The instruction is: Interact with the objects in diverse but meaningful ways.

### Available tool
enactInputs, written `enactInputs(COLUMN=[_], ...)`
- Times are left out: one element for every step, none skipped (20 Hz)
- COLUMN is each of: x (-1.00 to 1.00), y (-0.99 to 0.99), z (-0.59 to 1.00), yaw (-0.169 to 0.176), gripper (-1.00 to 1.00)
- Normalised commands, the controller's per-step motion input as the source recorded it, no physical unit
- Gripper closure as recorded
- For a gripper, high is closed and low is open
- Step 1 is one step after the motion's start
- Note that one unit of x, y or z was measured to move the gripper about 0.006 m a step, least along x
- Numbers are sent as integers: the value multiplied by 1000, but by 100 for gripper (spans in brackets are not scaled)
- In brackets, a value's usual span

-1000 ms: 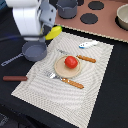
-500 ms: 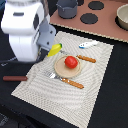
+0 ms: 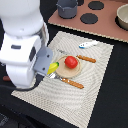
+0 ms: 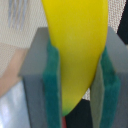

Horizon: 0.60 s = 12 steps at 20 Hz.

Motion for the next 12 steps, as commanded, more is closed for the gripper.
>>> enactInputs(x=[251,251,249,217,254,274,217,203,146,154,111,111], y=[-309,-286,-263,-186,-151,-111,-111,-91,-83,-66,-60,-80], z=[-340,-329,-329,-329,-309,-311,-323,-326,-351,-317,-286,-154], yaw=[0,0,0,0,0,0,0,0,0,0,0,0], gripper=[100,100,100,100,100,100,100,100,100,100,100,100])
